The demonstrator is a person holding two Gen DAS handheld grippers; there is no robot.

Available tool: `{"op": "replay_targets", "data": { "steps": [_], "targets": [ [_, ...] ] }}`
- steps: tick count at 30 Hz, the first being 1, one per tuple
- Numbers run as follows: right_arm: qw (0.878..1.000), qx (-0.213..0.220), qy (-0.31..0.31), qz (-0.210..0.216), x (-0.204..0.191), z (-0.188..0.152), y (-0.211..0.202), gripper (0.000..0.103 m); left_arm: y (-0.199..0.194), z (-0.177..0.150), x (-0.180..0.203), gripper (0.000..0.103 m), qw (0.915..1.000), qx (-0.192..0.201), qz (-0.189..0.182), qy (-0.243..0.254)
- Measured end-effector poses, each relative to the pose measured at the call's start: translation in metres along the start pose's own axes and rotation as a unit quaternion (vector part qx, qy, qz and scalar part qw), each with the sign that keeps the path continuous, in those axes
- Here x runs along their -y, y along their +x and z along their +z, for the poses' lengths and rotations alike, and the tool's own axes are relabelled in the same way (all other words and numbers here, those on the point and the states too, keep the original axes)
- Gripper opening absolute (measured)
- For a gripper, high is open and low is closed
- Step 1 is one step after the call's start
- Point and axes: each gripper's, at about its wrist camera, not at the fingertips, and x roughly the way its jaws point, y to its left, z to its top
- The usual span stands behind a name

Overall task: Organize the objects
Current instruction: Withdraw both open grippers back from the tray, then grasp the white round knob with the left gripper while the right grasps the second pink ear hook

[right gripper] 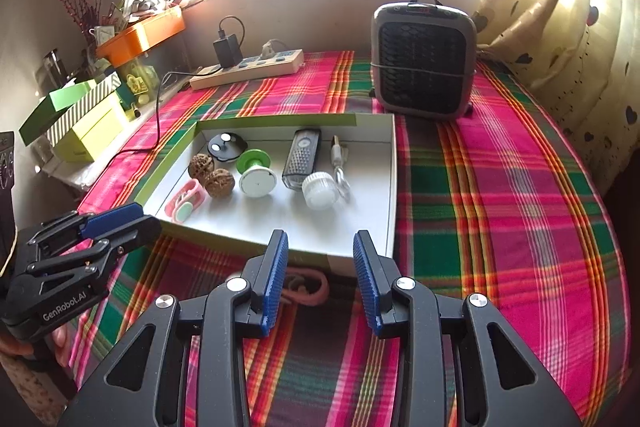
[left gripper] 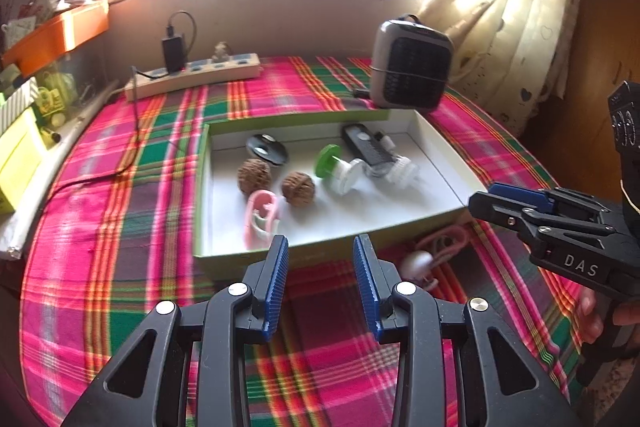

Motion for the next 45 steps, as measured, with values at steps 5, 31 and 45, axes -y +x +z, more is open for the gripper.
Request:
{"op": "replay_targets", "data": {
  "steps": [5, 31, 45],
  "targets": [
    [1.000, -0.006, 0.003, -0.002, 0.005, -0.009, -0.002, 0.036, 0.010, -0.004, 0.016, 0.032, 0.9986, -0.022, -0.046, 0.012],
    [1.000, -0.019, 0.019, 0.006, 0.023, -0.023, 0.001, 0.036, 0.047, -0.005, 0.042, 0.034, 0.9932, -0.069, -0.093, 0.010],
    [0.998, -0.034, -0.001, 0.053, 0.008, -0.023, 0.013, 0.036, 0.033, -0.007, 0.023, 0.022, 0.9950, -0.054, -0.084, -0.006]
  ]
}}
